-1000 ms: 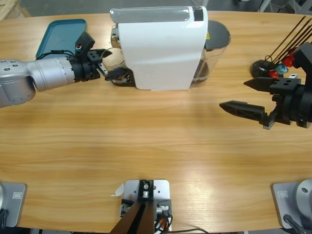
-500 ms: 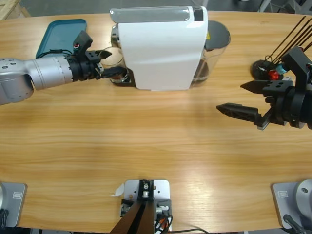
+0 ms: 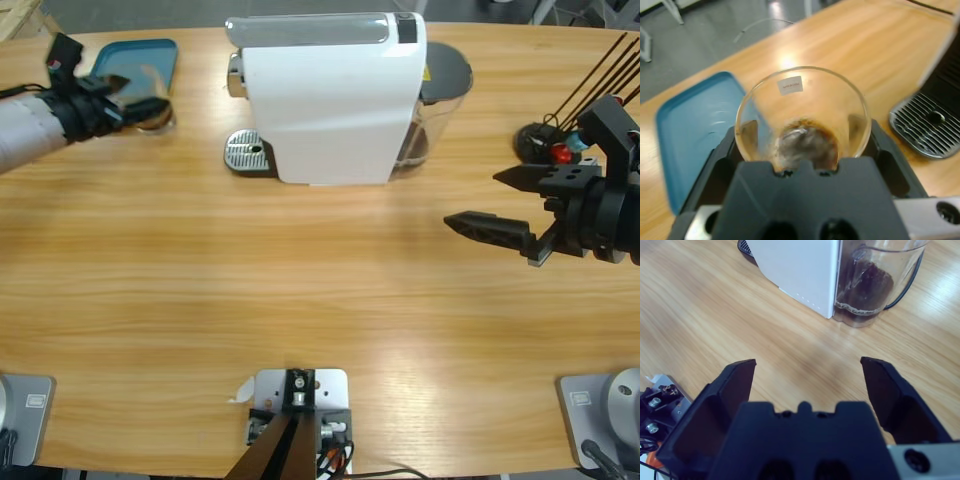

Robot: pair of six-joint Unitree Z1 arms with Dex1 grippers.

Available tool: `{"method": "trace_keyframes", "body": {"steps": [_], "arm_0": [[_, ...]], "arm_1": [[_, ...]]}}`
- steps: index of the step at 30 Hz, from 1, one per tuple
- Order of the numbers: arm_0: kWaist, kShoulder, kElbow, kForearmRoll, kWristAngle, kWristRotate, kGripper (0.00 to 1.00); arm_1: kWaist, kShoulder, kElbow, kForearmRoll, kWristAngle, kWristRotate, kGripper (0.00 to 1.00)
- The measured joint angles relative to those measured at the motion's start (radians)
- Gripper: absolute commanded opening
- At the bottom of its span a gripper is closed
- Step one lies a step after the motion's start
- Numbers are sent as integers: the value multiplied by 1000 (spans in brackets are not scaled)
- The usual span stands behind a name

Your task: Pour coffee

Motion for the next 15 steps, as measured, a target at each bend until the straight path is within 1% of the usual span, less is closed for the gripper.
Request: {"method": "trace_keyframes", "body": {"steps": [7,15], "arm_0": [[113,-15,-48,0,1,-39,0],[193,62,-143,0,1,-72,0]], "arm_1": [[0,0,0,0,0,0,941],[0,0,0,0,0,0,941]]}}
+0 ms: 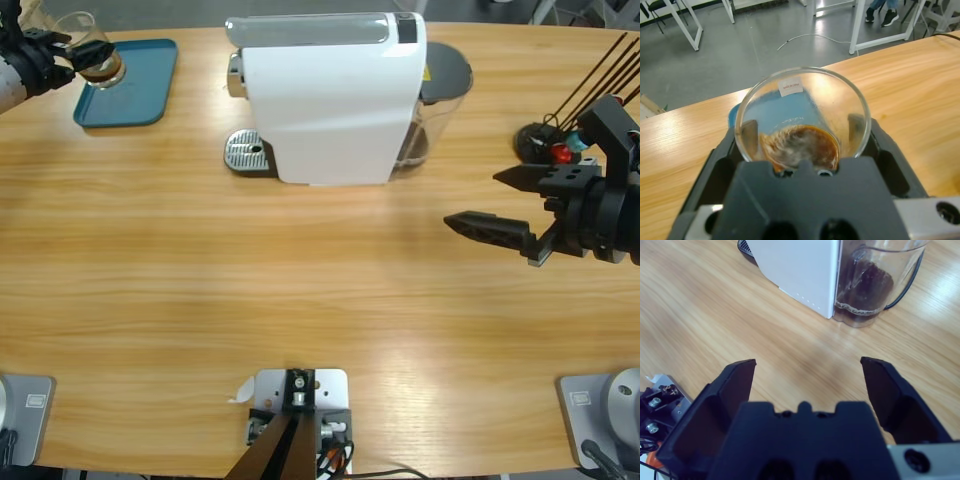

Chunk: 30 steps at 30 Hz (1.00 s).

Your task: Pour coffee

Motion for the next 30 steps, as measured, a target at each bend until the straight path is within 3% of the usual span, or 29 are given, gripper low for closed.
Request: {"method": "trace_keyframes", "body": {"steps": [23,25,26,27,30], "arm_0": [[54,124,-84,103,0,-13,15],[55,124,-114,147,0,-14,156],[55,124,-126,173,0,-15,179],[55,124,-141,200,0,-15,299],[55,124,-185,282,0,-16,499]], "arm_1": [[0,0,0,0,0,0,941],[0,0,0,0,0,0,941],[0,0,0,0,0,0,941],[0,0,0,0,0,0,941],[0,0,0,0,0,0,941]]}}
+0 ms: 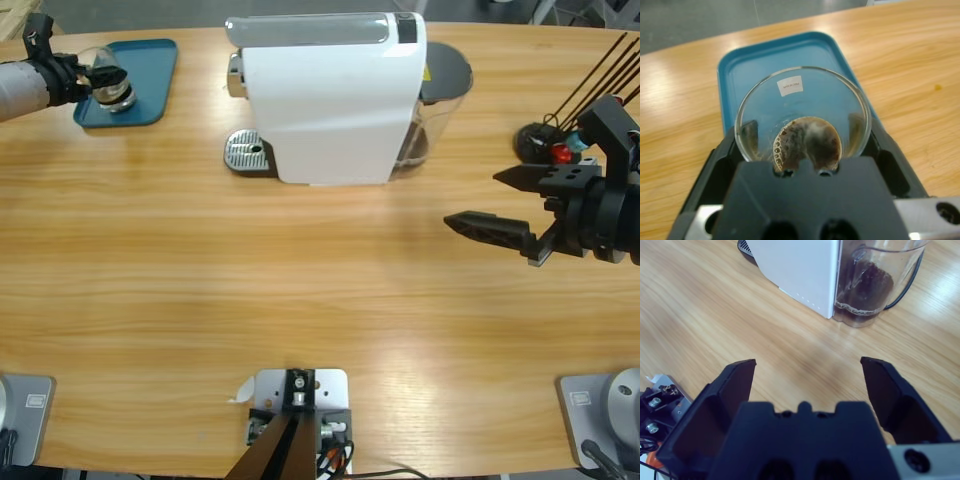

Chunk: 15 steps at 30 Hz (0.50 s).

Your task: Pour coffee

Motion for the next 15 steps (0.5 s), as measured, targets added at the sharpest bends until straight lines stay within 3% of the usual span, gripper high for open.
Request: {"method": "trace_keyframes", "body": {"steps": [2,5,8,15], "arm_0": [[0,0,-31,52,0,0,669],[1,0,-60,99,0,0,823],[1,0,-73,120,0,0,910],[2,0,-75,161,0,0,959]], "arm_1": [[0,0,0,0,0,0,941],[0,0,0,0,0,0,941],[0,0,0,0,0,0,941],[0,0,0,0,0,0,941]]}}
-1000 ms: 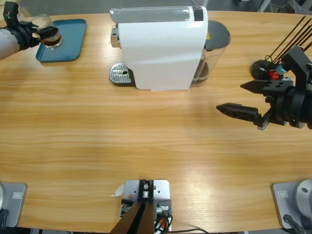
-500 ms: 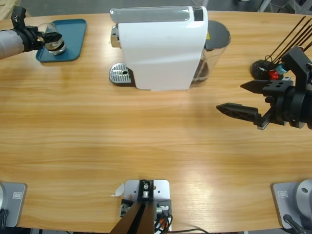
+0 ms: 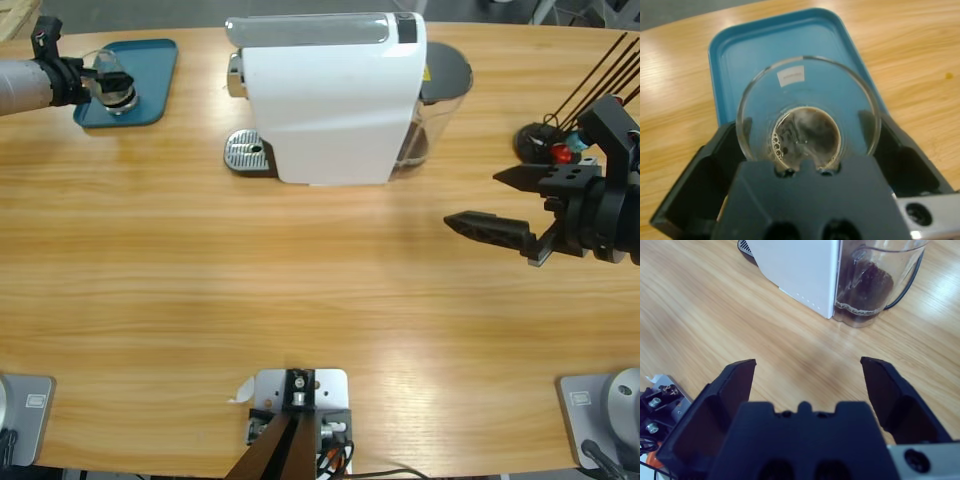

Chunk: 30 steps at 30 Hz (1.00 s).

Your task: Pour coffee

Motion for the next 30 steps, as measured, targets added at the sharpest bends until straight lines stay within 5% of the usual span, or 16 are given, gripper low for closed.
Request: {"method": "trace_keyframes", "body": {"steps": [9,15,18,22,25,30], "arm_0": [[0,-34,0,58,0,0,987],[5,-242,0,271,30,0,979],[-3,-416,-1,436,39,0,892],[-209,-670,-20,752,11,7,770],[-392,-834,8,847,-107,10,731],[-439,-1076,148,864,-254,-6,642]], "arm_1": [[0,0,0,0,0,0,945],[0,0,0,0,0,0,945],[0,0,0,0,0,0,942],[0,0,0,-1,0,0,941],[0,0,-1,-2,0,0,941],[0,0,-1,-2,8,0,941]]}}
